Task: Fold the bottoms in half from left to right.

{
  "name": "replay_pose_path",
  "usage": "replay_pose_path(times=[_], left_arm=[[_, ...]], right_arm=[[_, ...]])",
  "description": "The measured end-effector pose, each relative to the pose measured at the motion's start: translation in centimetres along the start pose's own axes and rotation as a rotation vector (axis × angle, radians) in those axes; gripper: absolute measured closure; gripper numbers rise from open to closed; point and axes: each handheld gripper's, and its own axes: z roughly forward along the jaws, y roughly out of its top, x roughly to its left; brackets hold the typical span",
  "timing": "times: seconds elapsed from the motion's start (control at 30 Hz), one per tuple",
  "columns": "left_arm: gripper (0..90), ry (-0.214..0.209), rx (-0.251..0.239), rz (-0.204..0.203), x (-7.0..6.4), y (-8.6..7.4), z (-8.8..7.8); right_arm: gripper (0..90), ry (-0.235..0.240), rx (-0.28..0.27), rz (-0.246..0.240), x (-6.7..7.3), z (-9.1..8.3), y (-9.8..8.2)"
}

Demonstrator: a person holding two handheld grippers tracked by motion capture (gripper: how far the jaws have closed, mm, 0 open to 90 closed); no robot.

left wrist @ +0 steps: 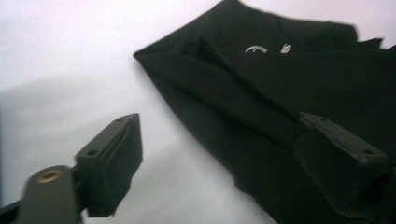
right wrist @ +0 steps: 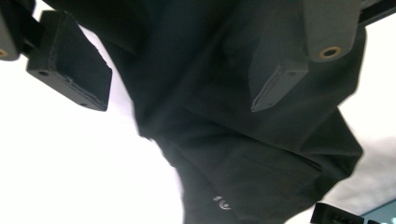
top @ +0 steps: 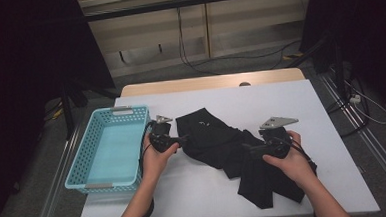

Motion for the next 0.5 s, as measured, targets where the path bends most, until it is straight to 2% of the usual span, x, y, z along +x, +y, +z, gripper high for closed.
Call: replay_pose_path(times=[0.07,0.17,0.23,0.3,0.33,0.5], left_arm=[[23.9,-0.002,0.006,-0.011,0.1,-0.1,0.3],[31.9,-0.028,0.021,-0.029,0.1,-0.2,0.7],[36.7,-0.022,0.023,-0.041,-0.1,-0.3,1.0],[44.9,-0.021,0.046,-0.028,-0.1,-0.5,1.3],[45.7,-0.018,0.039,-0.037,-0.1,-0.5,1.3],[55.5,0.006,0.047,-0.024,-0.1,-0.5,1.3]], right_arm=[[18.4,-0.026,0.0,0.008,-0.3,-0.2,-0.4],[18.2,-0.031,-0.004,0.034,-0.8,-0.3,-0.8],[18.2,-0.044,-0.006,0.039,-1.1,-0.4,-0.9],[18.2,-0.054,-0.015,0.036,-1.3,-0.6,-1.0],[18.2,-0.056,-0.017,0.038,-1.4,-0.8,-1.0],[18.2,-0.073,-0.018,0.033,-1.7,-1.4,-1.3]])
